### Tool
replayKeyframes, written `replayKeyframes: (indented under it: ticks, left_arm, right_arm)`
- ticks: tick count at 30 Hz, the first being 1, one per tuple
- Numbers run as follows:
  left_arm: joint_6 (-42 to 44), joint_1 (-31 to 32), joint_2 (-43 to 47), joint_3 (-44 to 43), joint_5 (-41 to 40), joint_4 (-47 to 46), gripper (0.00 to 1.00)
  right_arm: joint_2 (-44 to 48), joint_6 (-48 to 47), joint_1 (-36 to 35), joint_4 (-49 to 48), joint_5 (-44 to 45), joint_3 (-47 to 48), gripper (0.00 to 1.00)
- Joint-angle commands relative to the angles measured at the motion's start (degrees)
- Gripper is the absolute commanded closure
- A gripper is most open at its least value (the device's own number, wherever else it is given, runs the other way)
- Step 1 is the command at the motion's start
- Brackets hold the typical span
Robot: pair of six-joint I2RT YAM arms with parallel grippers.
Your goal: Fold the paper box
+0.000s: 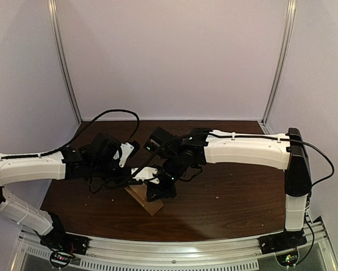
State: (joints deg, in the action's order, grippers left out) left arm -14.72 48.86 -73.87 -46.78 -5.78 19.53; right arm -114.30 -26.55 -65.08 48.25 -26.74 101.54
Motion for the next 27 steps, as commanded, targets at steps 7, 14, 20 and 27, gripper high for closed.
replayKeyframes:
  ticks: [7,14,20,27]
  left_arm:
    - [-0.49,0.27,-0.63,1.27,0.79,-1.76,0.66]
    - [0.63,0.27,-3.61,-0.81,0.97,-3.38,0.65]
    - [0.32,0.27,-5.02,0.30,1.56,-5.79,0.65]
    - [1.71,0.27,0.20,-3.50,-1.76,-3.69,0.62]
  right_arm:
    - [0.99,-1.79,-0.54,0.42,3.81,-0.58,0.84]
    - [3.34,-3.10,-0.53,-0.74,7.59,-1.32,0.80]
    - [2.79,-4.29,-1.01,-0.15,8.32,-0.13,0.76]
    - [3.86,-5.27,-2.04,0.62,8.24,0.91,0.71]
